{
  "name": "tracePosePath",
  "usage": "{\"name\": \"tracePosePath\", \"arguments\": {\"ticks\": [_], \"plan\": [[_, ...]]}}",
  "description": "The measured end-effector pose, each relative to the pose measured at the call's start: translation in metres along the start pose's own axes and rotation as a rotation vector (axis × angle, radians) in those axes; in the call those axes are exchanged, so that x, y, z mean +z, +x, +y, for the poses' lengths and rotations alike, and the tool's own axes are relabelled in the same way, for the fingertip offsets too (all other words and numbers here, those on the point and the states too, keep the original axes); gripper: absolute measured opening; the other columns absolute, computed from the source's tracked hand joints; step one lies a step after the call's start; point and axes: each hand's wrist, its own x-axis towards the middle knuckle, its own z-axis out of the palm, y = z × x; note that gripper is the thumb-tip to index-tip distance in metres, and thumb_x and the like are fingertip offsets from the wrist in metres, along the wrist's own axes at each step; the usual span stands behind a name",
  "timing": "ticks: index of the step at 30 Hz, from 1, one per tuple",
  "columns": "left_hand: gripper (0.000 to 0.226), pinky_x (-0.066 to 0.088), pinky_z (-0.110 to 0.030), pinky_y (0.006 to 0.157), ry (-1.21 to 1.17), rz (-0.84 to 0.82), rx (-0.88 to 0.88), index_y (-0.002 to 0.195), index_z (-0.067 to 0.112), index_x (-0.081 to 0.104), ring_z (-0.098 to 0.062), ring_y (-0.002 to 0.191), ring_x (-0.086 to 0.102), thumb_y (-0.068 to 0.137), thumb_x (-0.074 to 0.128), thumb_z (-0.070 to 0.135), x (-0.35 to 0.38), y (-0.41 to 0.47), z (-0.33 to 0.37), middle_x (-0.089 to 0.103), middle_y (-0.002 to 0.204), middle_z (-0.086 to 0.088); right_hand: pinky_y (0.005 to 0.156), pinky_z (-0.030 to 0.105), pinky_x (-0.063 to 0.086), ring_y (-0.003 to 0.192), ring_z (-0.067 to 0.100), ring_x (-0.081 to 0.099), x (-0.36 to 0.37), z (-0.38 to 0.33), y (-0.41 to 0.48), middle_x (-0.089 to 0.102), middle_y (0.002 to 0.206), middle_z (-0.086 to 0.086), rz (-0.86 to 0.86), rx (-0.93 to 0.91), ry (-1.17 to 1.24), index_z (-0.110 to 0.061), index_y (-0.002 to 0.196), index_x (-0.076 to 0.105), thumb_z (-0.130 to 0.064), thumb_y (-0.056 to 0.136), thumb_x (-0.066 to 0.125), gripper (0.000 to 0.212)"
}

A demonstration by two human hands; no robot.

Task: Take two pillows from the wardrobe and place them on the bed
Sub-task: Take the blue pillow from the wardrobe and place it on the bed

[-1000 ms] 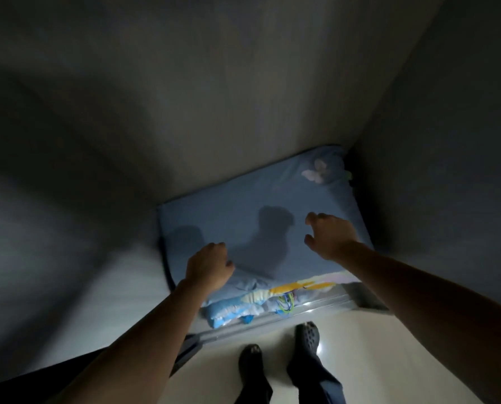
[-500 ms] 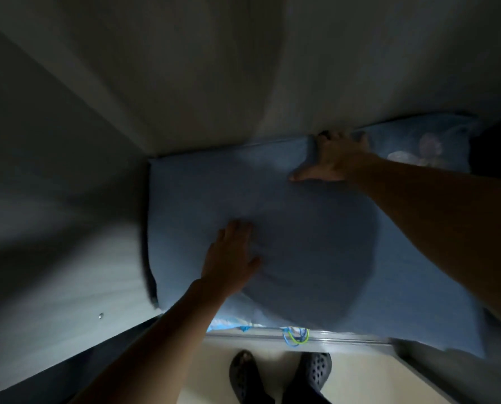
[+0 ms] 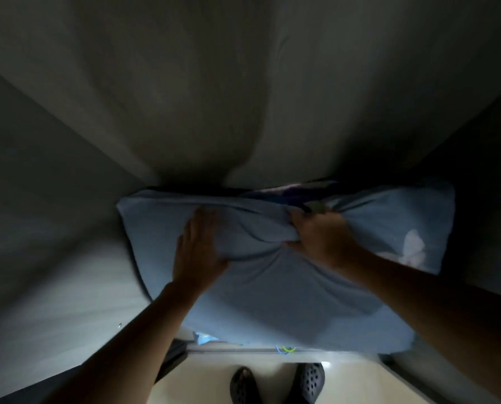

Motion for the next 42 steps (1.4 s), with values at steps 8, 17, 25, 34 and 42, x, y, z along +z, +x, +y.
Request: {"name": "tracePosePath", "arguments": {"ticks": [8,17,25,34,42], "plan": [[0.099,0.024,-0.063,0.108,0.349,-0.138,0.245,0.132,0.021,0.042,-0.033,0.12,0.047,0.047,0.079,0.055,-0.02,-0.038,0.027,0.053,0.127,-0.009,0.047,0.029,0.049,0.049,0.032,0.062,-0.034,-0.034,-0.129,0.065,0.056,0.01,-0.069,0.195,0.135,-0.015,0.068,0.065,-0.038,0.043,0.089,0.042],[0.052,0.038,-0.037,0.087,0.327,-0.206,0.362,0.113,0.021,0.055,-0.024,0.108,0.053,0.069,0.074,0.042,-0.005,-0.165,-0.005,0.063,0.114,0.001,0.038,0.019,0.04,0.044,0.024,0.062,-0.057,-0.125,-0.235,0.065,0.052,-0.001,-0.206,0.28,0.081,-0.025,0.067,0.063,-0.042,0.033,0.085,0.044],[0.042,0.043,-0.034,0.09,0.311,-0.283,0.614,0.11,0.02,0.053,-0.022,0.116,0.051,0.076,0.07,0.038,-0.069,-0.255,0.015,0.062,0.116,0.0,0.042,0.026,0.044,0.043,0.027,0.061,-0.13,-0.186,-0.349,0.062,0.049,0.002,-0.121,0.437,0.1,-0.019,0.069,0.062,-0.051,0.058,0.062,0.034],[0.043,0.043,-0.042,0.091,0.421,-0.387,0.951,0.107,0.017,0.053,-0.026,0.114,0.049,0.075,0.072,0.039,-0.073,-0.351,0.147,0.052,0.116,-0.004,0.049,0.034,0.036,0.059,0.035,0.06,-0.189,-0.184,-0.524,0.062,0.057,0.013,-0.086,0.751,0.092,-0.024,0.098,0.046,-0.07,0.066,0.05,0.057],[0.027,0.042,-0.038,0.085,0.447,-0.276,1.198,0.099,0.017,0.051,-0.03,0.106,0.057,0.078,0.065,0.027,-0.049,-0.473,0.318,0.065,0.108,-0.006,0.044,0.028,0.035,0.045,0.033,0.059,-0.239,-0.135,-0.712,0.062,0.048,0.003,-0.057,1.026,-0.047,-0.025,0.089,0.057,-0.072,0.062,0.051,0.054]]}}
